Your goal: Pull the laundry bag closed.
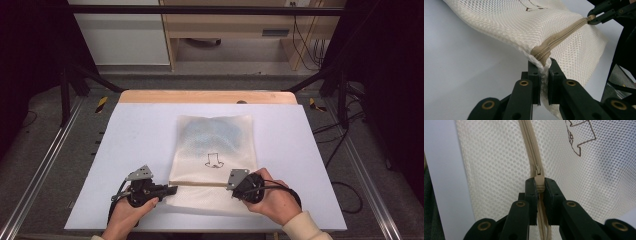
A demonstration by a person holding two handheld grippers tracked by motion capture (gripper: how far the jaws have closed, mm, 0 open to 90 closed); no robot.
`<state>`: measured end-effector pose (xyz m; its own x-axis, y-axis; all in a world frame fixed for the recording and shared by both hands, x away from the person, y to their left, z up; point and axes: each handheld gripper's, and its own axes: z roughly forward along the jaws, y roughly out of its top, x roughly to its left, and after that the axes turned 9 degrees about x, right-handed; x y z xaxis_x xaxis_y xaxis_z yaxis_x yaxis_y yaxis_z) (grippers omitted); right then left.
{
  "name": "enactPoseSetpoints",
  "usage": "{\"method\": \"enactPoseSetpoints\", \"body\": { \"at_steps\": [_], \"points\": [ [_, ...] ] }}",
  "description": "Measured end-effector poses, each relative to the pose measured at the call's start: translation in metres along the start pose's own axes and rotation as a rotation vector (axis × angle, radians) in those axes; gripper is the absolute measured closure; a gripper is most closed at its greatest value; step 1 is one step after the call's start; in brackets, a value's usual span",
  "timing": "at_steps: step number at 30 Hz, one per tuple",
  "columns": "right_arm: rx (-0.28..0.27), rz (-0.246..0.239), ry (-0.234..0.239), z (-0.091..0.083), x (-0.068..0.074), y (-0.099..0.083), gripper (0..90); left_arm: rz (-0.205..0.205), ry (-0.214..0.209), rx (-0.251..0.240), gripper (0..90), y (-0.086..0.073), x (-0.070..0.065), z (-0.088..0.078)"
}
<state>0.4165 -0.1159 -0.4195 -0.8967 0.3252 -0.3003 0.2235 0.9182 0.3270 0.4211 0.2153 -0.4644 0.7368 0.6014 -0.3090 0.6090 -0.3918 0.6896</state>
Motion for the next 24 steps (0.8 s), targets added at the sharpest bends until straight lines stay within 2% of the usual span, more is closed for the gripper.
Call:
{"method": "enactPoseSetpoints", "body": {
  "at_steps": [9,15,18,22,24],
  "points": [
    [0.022,0.025,-0.009,-0.006,-0.006,-0.019,82.0,0.0,0.006,0.003,83.5,0.0,0.0,0.0],
    [0.033,0.062,-0.016,-0.009,-0.01,-0.033,82.0,-0.002,0.005,0.002,83.5,0.0,0.001,0.0],
    [0.04,0.056,-0.018,-0.011,-0.012,-0.037,82.0,-0.001,0.004,0.002,83.5,-0.001,0.001,0.0],
    [0.043,0.081,-0.02,-0.013,-0.013,-0.043,82.0,-0.003,0.006,0.002,83.5,0.0,0.001,0.0],
    [0.044,0.078,-0.025,-0.014,-0.014,-0.046,82.0,-0.002,0.004,0.003,83.5,0.0,0.001,0.0]
  ]
}}
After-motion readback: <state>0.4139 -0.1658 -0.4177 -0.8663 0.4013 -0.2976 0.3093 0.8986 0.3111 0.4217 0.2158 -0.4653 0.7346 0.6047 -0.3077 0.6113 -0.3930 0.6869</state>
